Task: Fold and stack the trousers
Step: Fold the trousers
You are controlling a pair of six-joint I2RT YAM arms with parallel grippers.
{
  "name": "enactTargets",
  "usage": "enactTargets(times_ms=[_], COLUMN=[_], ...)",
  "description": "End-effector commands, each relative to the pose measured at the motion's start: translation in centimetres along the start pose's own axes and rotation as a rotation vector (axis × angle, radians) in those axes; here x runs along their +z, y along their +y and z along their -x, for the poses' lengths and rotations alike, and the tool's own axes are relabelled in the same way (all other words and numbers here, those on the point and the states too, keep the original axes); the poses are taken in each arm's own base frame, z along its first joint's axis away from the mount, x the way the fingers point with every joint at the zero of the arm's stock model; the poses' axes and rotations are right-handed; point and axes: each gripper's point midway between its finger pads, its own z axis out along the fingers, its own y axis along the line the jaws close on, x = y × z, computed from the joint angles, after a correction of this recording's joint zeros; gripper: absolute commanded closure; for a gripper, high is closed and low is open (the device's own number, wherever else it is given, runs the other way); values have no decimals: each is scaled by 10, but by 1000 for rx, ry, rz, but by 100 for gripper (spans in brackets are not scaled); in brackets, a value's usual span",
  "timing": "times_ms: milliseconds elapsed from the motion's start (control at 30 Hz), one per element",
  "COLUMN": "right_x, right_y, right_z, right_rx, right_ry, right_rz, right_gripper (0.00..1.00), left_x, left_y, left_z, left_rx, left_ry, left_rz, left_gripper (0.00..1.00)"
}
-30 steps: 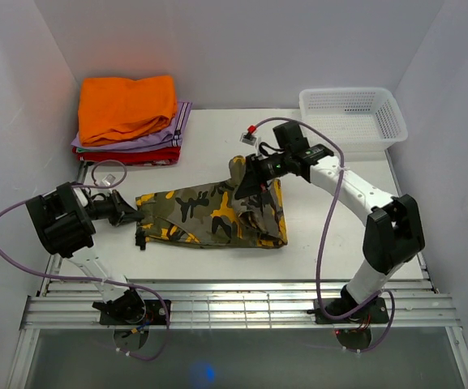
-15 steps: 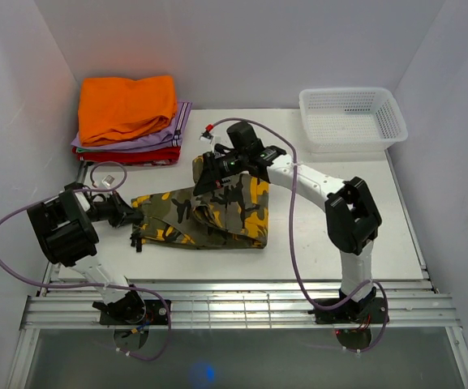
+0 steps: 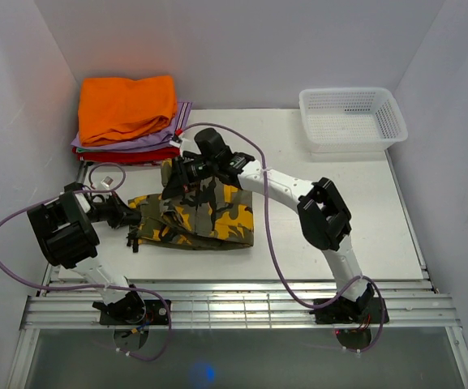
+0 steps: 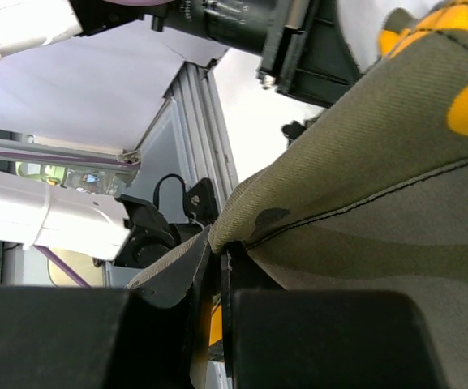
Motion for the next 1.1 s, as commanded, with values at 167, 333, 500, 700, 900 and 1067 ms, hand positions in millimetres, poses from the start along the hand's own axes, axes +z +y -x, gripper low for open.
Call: enactTargets(times_ms=[167, 333, 500, 700, 900, 1067], right_x=[41, 63, 82, 104, 122, 134], right_y=[46, 47, 32, 10, -4, -7], right_z=[19, 17, 13, 8, 7, -3], right_rx=[-68, -66, -21, -6, -33, -67], right_ry=[-69, -83, -102, -121, -149, -139], right_rz=[122, 142, 128, 113, 104, 129], right_gripper=[92, 92, 92, 92, 92, 92], left_x=[-5, -4, -3, -3, -4, -4], left_y=[-2, -2, -1, -2, -3, -1], left_z=[8, 8, 7, 7, 7, 5], left_rx=[34, 38, 39, 9, 10, -17], left_ry=[-41, -42, -43, -46, -54, -49], left_rz=[31, 26, 24, 21, 25, 39], left_gripper=[100, 100, 100, 100, 100, 100])
